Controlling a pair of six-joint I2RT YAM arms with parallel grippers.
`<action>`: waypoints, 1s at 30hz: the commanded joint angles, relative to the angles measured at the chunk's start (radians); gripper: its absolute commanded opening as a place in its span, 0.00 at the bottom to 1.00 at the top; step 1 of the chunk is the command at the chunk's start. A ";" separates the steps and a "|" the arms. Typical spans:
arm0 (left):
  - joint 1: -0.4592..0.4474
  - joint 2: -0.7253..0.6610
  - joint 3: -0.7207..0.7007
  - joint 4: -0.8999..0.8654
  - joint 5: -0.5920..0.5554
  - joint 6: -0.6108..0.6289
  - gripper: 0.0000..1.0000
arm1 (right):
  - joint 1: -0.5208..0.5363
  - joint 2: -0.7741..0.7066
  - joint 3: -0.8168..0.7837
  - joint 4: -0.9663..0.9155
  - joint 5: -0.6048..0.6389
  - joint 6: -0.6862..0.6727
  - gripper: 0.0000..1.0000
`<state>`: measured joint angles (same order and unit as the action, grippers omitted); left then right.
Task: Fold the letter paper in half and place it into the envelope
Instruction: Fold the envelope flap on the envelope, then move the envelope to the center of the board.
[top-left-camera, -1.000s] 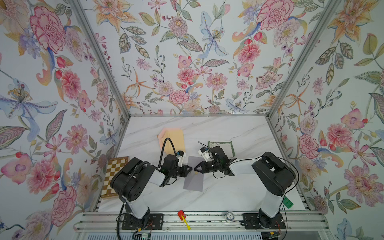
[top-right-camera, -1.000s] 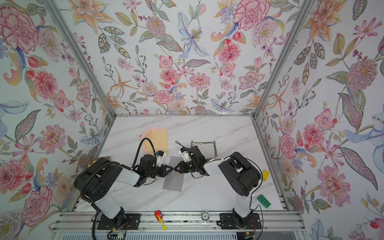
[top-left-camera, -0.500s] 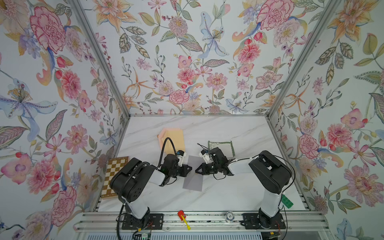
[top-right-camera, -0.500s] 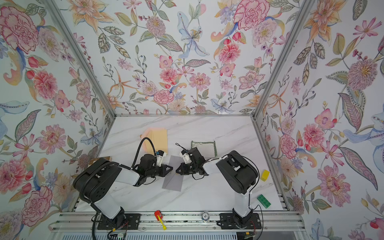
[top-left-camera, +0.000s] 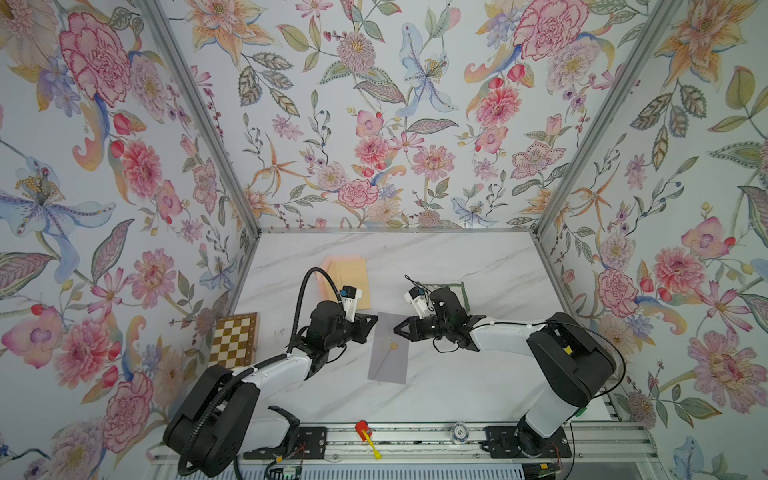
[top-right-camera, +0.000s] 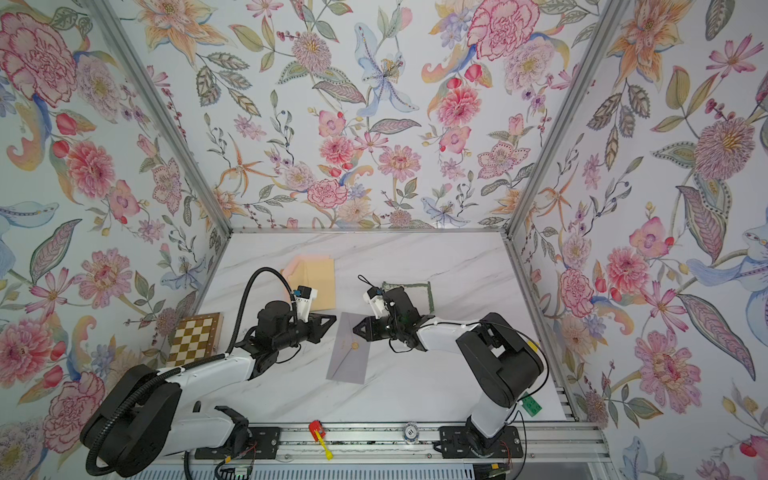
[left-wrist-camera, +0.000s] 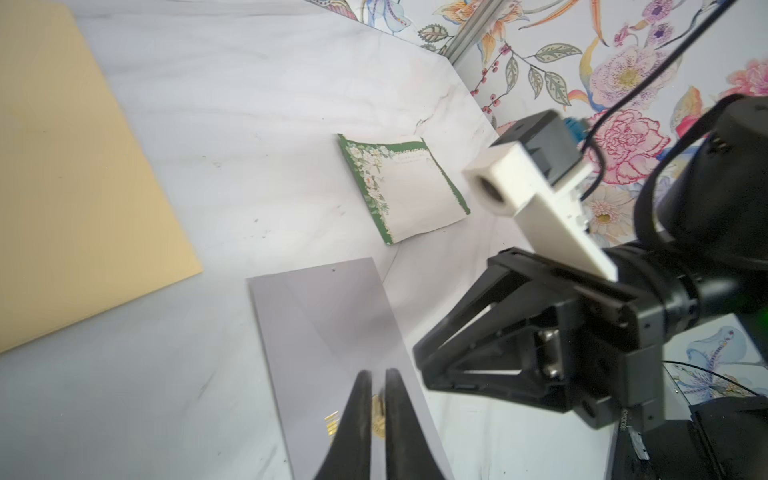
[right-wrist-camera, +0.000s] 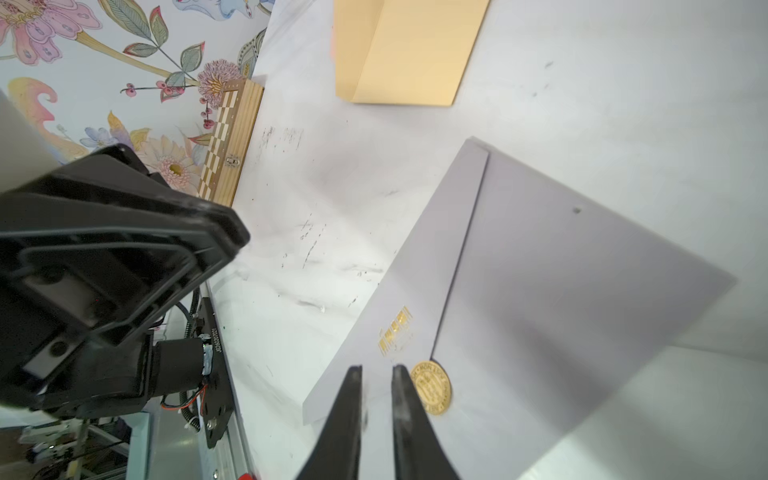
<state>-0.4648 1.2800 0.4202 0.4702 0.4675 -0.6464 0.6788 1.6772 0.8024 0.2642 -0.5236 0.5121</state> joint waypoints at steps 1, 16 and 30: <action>0.038 -0.031 -0.046 -0.049 -0.020 0.008 0.12 | -0.008 -0.019 0.057 -0.275 0.149 -0.174 0.18; 0.069 0.005 -0.072 0.104 0.077 -0.067 0.14 | 0.062 0.129 0.185 -0.468 0.214 -0.447 0.19; 0.123 -0.102 -0.094 -0.003 0.071 -0.032 0.15 | 0.163 0.250 0.247 -0.370 0.107 -0.237 0.19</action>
<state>-0.3569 1.2041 0.3431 0.4927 0.5205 -0.6964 0.8261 1.8824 1.0473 -0.1112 -0.3950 0.1898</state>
